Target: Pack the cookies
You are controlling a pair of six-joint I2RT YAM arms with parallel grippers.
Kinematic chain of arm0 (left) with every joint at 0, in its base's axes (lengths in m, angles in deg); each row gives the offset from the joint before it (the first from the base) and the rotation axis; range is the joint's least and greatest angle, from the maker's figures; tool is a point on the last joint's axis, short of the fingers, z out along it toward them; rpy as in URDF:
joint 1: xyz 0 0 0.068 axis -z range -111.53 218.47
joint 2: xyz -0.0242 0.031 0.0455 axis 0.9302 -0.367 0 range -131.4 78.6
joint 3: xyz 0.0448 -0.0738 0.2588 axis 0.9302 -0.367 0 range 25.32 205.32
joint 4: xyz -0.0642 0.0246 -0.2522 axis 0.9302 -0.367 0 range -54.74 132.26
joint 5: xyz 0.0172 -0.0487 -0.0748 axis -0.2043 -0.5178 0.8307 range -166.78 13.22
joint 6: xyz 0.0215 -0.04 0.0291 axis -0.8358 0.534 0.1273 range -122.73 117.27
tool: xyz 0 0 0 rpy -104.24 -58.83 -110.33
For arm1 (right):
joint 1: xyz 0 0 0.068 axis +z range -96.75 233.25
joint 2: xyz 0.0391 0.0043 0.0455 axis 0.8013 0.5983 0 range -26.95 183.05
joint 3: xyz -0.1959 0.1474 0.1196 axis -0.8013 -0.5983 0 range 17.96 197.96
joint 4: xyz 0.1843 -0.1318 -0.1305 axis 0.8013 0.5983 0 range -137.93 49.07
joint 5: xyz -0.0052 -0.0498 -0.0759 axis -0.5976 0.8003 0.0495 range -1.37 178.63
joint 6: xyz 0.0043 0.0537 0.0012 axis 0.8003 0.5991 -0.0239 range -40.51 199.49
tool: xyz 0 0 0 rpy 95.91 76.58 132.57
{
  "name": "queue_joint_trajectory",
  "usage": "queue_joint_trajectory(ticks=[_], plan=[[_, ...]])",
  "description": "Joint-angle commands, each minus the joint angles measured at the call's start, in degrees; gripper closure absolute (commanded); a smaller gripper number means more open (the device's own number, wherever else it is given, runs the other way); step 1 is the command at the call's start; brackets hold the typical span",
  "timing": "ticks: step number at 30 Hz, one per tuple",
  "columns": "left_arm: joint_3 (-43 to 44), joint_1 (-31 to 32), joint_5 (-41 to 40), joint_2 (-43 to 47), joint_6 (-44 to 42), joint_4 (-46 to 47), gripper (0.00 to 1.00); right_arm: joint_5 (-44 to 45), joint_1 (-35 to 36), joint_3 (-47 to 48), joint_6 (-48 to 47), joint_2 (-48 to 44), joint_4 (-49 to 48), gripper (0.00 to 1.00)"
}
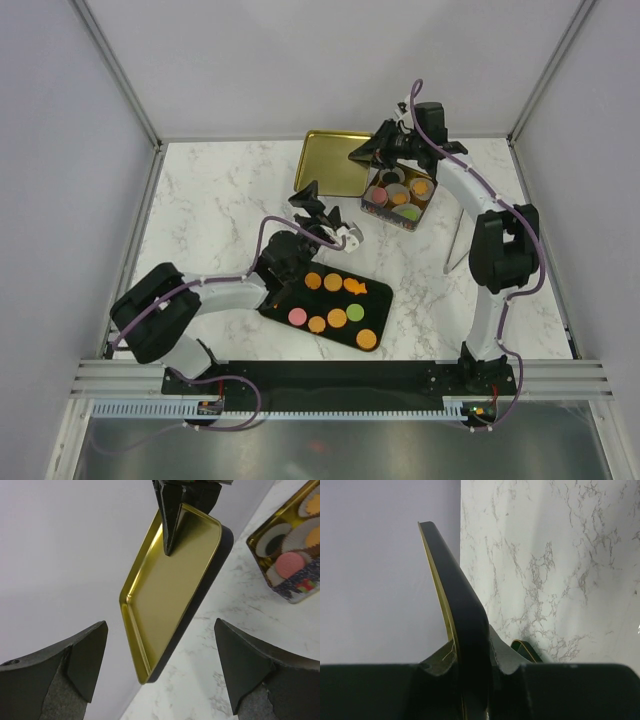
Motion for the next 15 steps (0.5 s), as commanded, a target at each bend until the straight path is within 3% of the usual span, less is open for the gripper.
queue_joint_trajectory(ticks=[1,12,15], plan=[[2.47,-0.01,0.43,-4.89,-13.78,18.73,0.05,0.19,0.87,-0.74,0.82,-5.12,-0.49,1.00],[8.71,-0.72,1.74,-15.27,-27.33,26.03,0.10,1.15,1.92,-2.15,-1.99,-6.96,3.28,1.00],[9.59,-0.80,1.40,-16.24,-27.86,26.82,0.17,1.68,2.36,-2.33,-2.96,-7.31,4.16,1.00]])
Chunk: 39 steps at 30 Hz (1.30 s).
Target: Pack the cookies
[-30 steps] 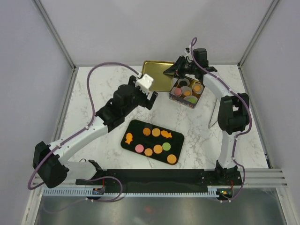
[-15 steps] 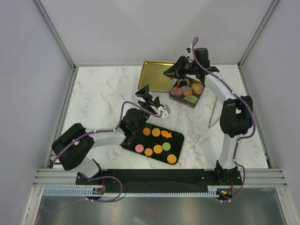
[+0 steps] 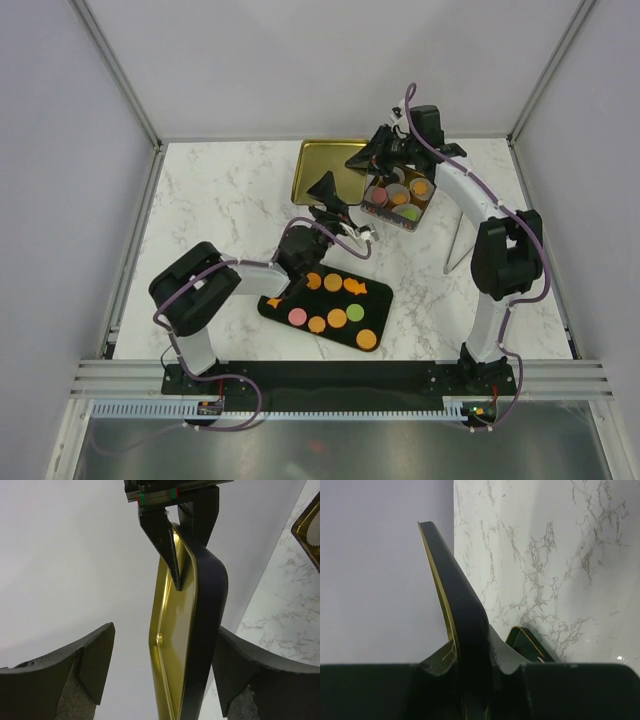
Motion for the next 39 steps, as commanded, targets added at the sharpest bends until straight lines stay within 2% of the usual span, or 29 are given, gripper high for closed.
queue_joint_trajectory(ticks=[1,7,13,14,15,18,19,21,22,23,25,26,29,35,39], plan=[[2.64,-0.43,0.65,-1.49,-6.13,11.83,0.19,0.50,0.44,-0.27,-1.80,-3.40,0.93,1.00],[4.66,-1.14,0.03,-2.11,-6.05,12.80,0.41,0.41,0.70,-0.97,-3.21,-3.93,2.25,1.00],[6.07,-1.49,-0.84,-2.20,-4.74,13.33,0.69,0.32,0.70,-1.50,-4.71,-4.28,3.39,0.99],[6.59,-1.57,-1.10,-2.20,-4.47,13.33,0.89,0.32,0.70,-1.59,-4.97,-4.37,3.48,0.98],[6.86,-1.49,-1.72,-2.20,-4.29,13.33,0.97,0.24,0.70,-1.68,-5.15,-4.37,3.57,0.98],[7.30,-1.57,-2.33,-1.50,-3.15,13.33,0.98,0.32,0.62,-1.50,-6.28,-4.11,3.83,0.92],[7.22,-1.58,-2.42,-0.54,-2.11,12.02,0.98,0.59,0.70,-0.98,-6.73,-4.02,4.27,0.82],[7.13,-1.57,-2.69,1.04,0.08,9.83,0.98,1.90,0.62,0.33,-8.82,-4.02,5.06,0.69],[7.13,-1.58,-2.78,1.75,1.06,5.90,0.98,3.21,0.44,0.78,-9.53,-4.19,5.85,0.61],[7.13,-1.58,-2.86,2.63,2.46,3.16,0.98,5.84,0.27,1.22,-10.24,-4.54,6.03,0.47],[7.39,-1.49,-3.39,5.69,8.78,-1.59,0.98,8.14,-0.26,2.53,-11.90,-5.42,6.38,0.35],[7.83,-1.57,-3.39,6.67,11.06,-9.27,0.98,9.28,-0.52,2.98,-12.35,-5.77,6.38,0.27],[9.05,-1.58,-3.04,9.22,18.98,-16.19,0.98,14.99,-1.14,4.12,-13.93,-7.79,6.38,0.17],[16.61,-2.71,0.64,10.37,35.48,-40.06,0.98,24.05,-3.42,3.95,-15.51,-12.71,6.30,0.13],[23.29,-4.47,3.99,9.50,46.20,-51.58,0.98,28.01,-7.63,3.68,-16.13,-13.34,6.38,0.12]])
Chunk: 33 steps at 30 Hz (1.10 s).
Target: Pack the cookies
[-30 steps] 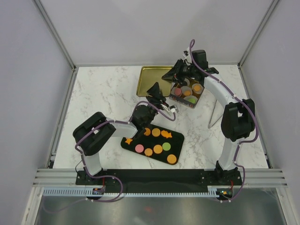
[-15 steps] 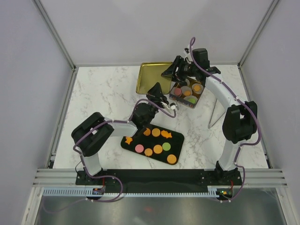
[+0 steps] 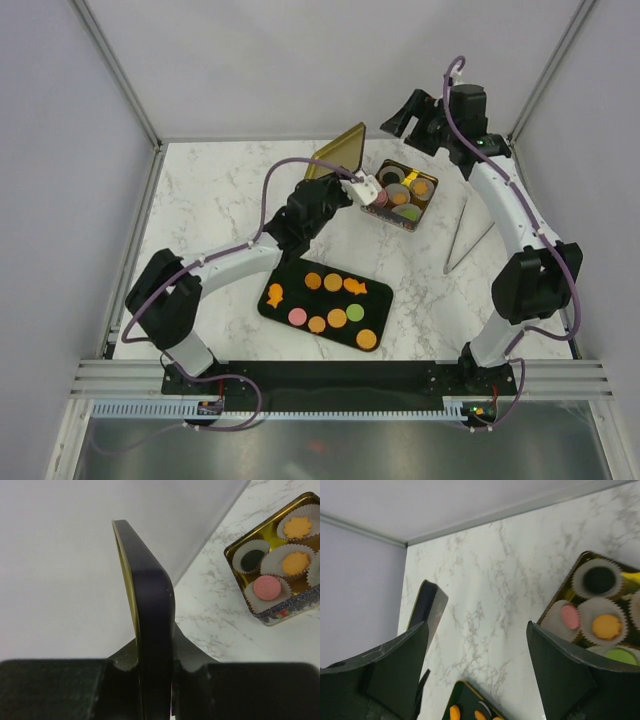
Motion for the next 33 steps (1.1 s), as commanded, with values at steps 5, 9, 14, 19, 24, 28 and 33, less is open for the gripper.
queue_joint_trajectory(ticks=[5,9,14,19,24,28,33], plan=[[15.03,-5.09,9.81,0.77,29.35,-21.91,0.98,10.36,-6.78,3.23,-5.28,3.37,0.33,0.12],[18.47,-9.49,21.95,1.29,52.06,-24.65,0.98,10.02,-9.95,7.08,-7.39,10.50,1.12,0.17],[19.09,-13.80,30.58,-0.63,72.68,-22.21,0.98,11.16,-12.24,11.31,-9.77,20.77,2.61,0.32],[15.41,-14.68,32.61,-2.39,87.20,-15.44,0.98,13.61,-12.68,15.62,-10.30,27.11,3.58,0.39],[12.59,-14.68,32.87,-5.82,98.27,-7.53,0.98,14.50,-12.85,18.52,-10.91,31.42,4.89,0.43],[9.86,-14.68,32.17,-8.80,103.73,1.86,0.98,14.68,-12.85,17.47,-11.26,32.83,5.52,0.52],[8.54,-14.68,32.17,-12.94,109.00,10.84,0.98,15.29,-12.77,16.68,-10.56,33.98,5.69,0.60]])
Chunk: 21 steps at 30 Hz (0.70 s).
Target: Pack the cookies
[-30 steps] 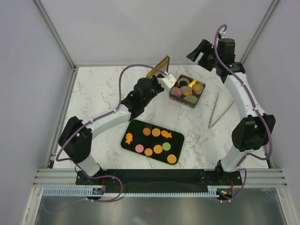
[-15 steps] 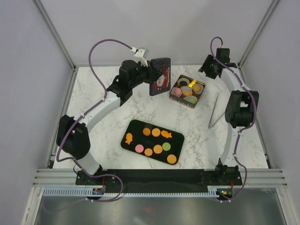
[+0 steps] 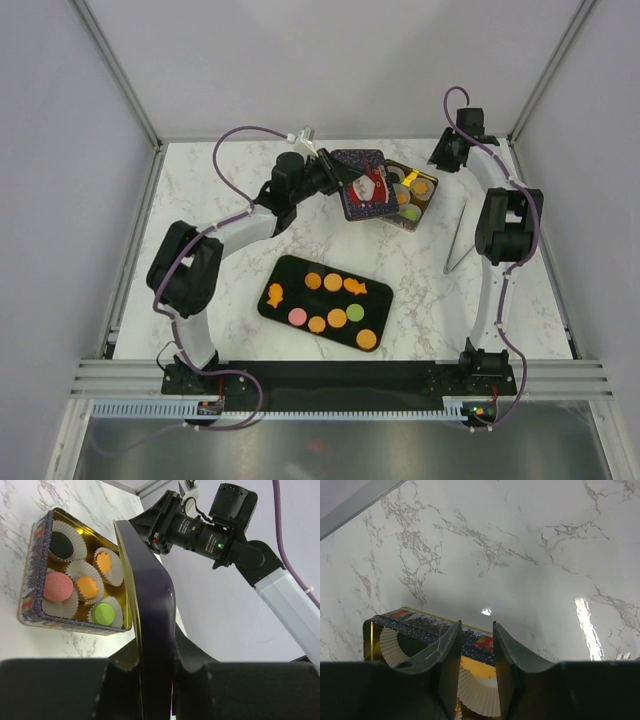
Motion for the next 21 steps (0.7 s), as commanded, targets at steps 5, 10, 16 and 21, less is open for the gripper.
queue_joint_trajectory(ticks=[5,10,16,21], plan=[[-0.86,0.11,0.63,-4.76,9.13,17.19,0.98,0.45,0.30,0.20,0.66,2.60,0.23,0.67],[-0.95,-0.85,1.07,-7.14,10.10,20.09,0.97,0.98,0.57,-5.51,1.36,-0.73,-0.12,0.75],[-1.83,-2.34,2.21,-9.42,12.38,24.22,0.96,-0.43,1.62,-16.93,3.56,-8.11,-4.60,0.79],[-3.06,-3.58,4.23,-10.39,14.40,26.33,0.93,-3.67,3.63,-26.51,4.70,-14.01,-9.43,0.80]])
